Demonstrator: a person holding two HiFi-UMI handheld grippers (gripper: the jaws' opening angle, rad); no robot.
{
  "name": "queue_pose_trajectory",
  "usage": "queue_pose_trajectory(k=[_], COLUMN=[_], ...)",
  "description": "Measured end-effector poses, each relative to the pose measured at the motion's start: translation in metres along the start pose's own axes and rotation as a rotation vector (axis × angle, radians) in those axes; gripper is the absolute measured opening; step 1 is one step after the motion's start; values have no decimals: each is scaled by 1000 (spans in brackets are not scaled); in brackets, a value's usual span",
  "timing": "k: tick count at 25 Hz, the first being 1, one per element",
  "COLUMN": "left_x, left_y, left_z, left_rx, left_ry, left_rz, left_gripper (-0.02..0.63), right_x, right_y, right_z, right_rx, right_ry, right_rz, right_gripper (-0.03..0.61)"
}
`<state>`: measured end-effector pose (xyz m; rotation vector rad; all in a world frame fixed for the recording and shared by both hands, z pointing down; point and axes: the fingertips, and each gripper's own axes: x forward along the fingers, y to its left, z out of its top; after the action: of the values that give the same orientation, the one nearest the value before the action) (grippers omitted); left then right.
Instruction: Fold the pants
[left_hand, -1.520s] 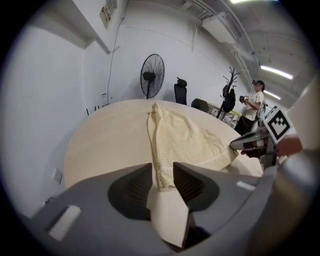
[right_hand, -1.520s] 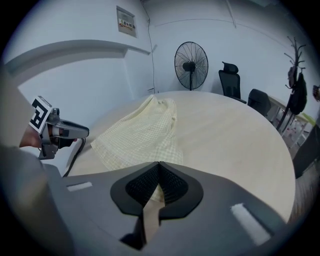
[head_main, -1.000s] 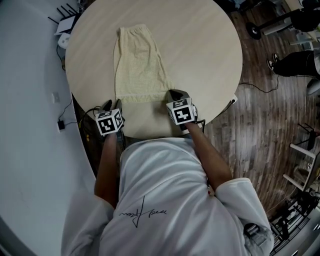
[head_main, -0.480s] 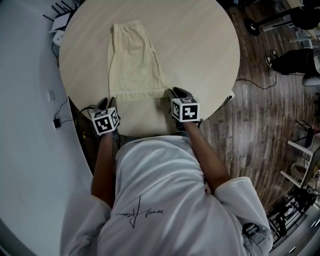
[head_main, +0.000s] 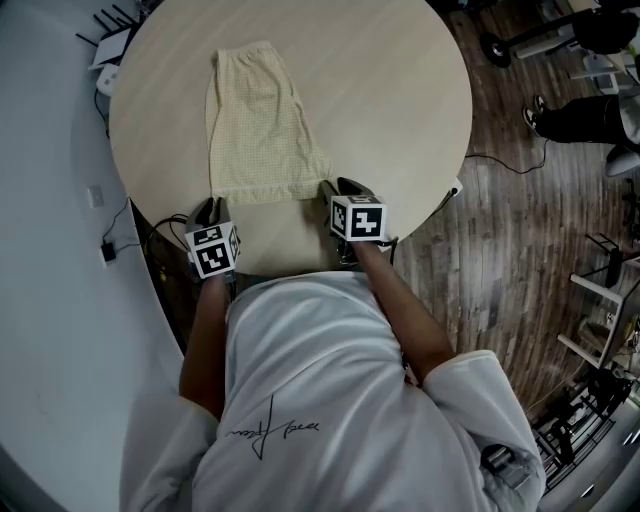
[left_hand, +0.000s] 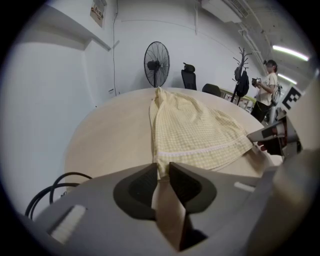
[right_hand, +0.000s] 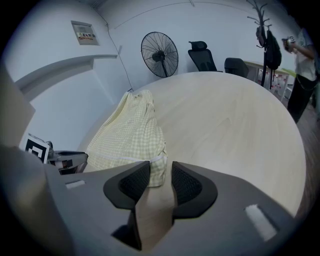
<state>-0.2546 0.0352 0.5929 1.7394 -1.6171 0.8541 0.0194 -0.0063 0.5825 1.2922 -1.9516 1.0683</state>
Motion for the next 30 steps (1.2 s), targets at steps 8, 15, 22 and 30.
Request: queue_pose_trajectory(k=[8, 15, 22, 30], left_x=[0, 0, 0, -3], left_y=[-6, -9, -7, -2], left_z=[-1, -2, 1, 3], left_rx=[49, 76, 1, -95], left_ry=[-10, -16, -20, -18], left_rz=[-12, -10, -38, -99], left_gripper=[87, 63, 79, 78], right_x=[1, 4, 4, -4], right_y=[7, 15, 12, 15], right_z=[-3, -7, -5, 1], right_rx=[-107, -88, -94, -37], right_ry=[-7, 37, 79, 78], right_rz=[-59, -54, -35, 4], right_gripper=[112, 63, 43, 35])
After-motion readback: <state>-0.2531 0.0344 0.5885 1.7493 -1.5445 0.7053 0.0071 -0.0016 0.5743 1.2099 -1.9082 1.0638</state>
